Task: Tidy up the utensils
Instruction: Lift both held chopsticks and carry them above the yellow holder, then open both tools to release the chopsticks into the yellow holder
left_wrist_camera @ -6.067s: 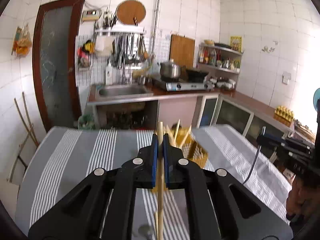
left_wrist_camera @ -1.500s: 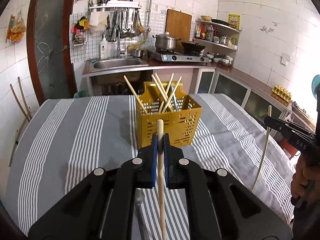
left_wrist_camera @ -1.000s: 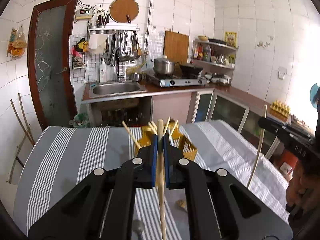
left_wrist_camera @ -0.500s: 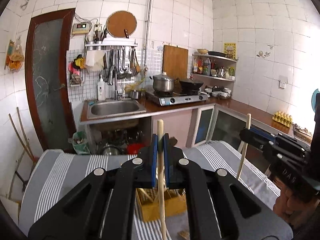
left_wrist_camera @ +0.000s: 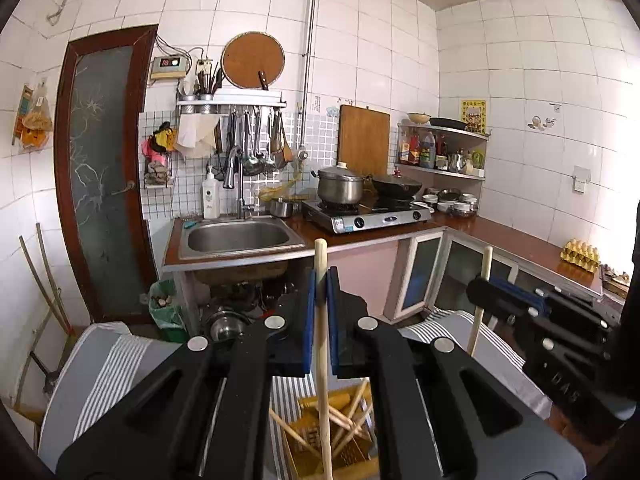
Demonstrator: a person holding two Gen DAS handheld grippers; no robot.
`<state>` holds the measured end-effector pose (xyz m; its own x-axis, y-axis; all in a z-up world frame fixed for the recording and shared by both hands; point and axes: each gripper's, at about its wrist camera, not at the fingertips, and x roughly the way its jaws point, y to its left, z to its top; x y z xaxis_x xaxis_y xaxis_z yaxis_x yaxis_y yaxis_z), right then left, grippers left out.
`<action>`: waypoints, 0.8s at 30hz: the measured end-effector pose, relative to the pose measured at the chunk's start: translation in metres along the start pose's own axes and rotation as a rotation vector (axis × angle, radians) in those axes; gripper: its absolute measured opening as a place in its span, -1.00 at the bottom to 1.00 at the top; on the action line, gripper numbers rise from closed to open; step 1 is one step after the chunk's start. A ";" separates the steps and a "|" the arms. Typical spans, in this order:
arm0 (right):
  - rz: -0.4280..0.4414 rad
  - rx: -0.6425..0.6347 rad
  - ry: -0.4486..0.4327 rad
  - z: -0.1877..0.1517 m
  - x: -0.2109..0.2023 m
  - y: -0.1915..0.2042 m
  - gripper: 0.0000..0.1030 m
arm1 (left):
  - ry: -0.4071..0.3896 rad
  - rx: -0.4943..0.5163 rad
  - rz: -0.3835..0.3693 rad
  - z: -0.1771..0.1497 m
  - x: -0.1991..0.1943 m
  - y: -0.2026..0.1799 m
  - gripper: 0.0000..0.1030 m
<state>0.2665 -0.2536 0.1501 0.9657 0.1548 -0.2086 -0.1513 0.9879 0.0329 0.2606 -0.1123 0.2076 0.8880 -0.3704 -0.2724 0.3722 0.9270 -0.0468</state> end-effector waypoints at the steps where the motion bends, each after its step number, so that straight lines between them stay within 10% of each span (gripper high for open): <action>1: -0.001 0.001 0.000 -0.001 0.005 -0.001 -0.89 | -0.006 0.004 0.003 0.001 0.004 0.000 -0.91; 18: 0.005 -0.010 0.065 -0.035 0.051 0.003 -0.88 | 0.056 -0.028 0.019 -0.043 0.062 0.013 -0.90; 21: 0.007 -0.011 0.113 -0.047 0.055 0.001 -0.35 | 0.111 -0.046 0.017 -0.061 0.069 0.023 -0.48; 24: -0.013 0.025 0.094 -0.048 0.037 -0.011 -0.22 | 0.132 -0.045 0.028 -0.071 0.061 0.032 -0.46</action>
<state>0.2939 -0.2584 0.0949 0.9432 0.1428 -0.2999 -0.1328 0.9897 0.0537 0.3075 -0.1009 0.1210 0.8535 -0.3360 -0.3982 0.3326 0.9397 -0.0798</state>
